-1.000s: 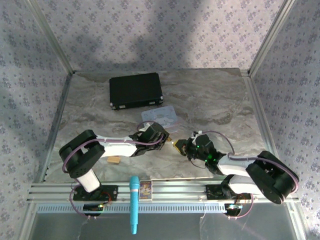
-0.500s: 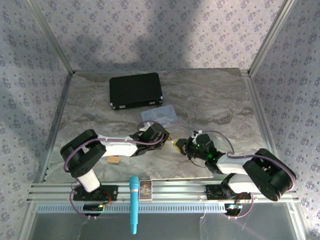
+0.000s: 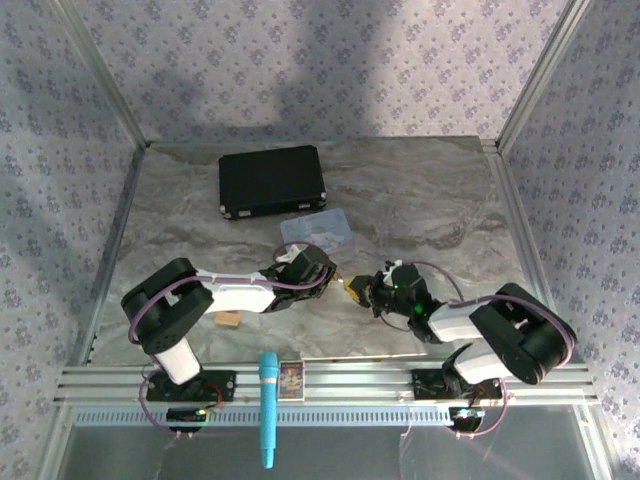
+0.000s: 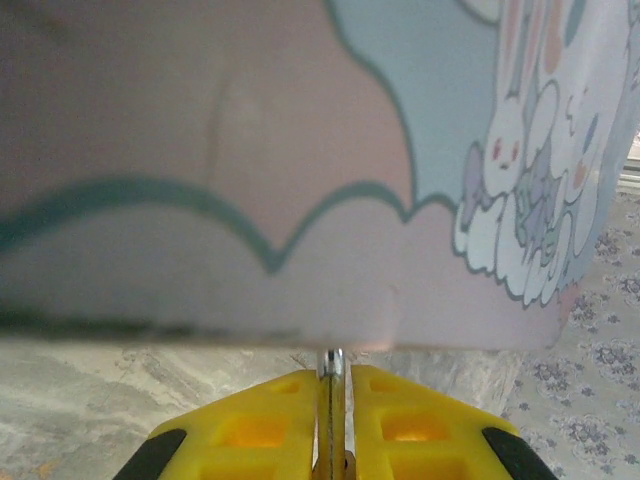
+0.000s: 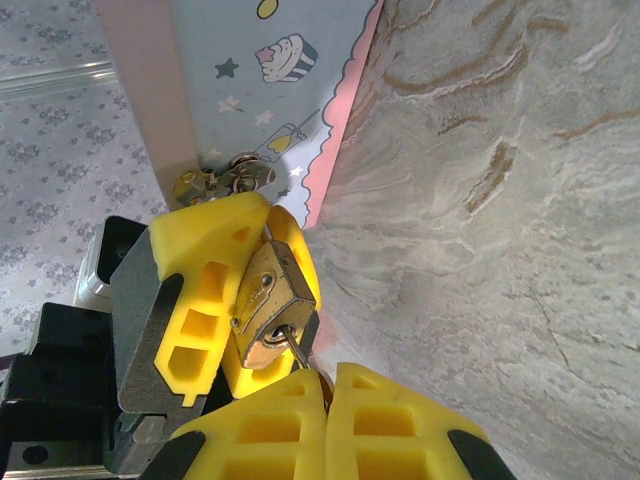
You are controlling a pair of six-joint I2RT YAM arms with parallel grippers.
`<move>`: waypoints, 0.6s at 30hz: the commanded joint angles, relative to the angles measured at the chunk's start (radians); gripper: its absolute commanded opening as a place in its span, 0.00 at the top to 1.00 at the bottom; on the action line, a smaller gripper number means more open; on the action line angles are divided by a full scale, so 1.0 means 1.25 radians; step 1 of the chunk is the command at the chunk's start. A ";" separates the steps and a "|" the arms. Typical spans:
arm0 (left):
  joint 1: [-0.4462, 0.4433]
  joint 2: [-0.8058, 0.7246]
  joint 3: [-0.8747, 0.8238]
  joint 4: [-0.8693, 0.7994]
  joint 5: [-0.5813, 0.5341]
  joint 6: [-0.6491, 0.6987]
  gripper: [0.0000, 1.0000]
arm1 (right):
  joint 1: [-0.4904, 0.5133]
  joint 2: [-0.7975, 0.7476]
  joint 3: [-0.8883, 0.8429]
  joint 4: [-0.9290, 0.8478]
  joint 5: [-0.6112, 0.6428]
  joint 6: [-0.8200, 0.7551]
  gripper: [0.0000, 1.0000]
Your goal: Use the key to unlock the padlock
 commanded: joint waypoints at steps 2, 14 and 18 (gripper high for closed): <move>-0.032 0.019 0.036 0.085 0.110 -0.025 1.00 | 0.001 0.038 0.058 0.104 -0.003 0.030 1.00; -0.036 0.002 0.036 0.073 0.120 -0.029 1.00 | -0.038 0.142 0.082 0.218 -0.049 0.072 1.00; -0.036 0.012 0.031 0.100 0.127 -0.030 1.00 | -0.067 0.172 0.091 0.240 -0.090 0.085 1.00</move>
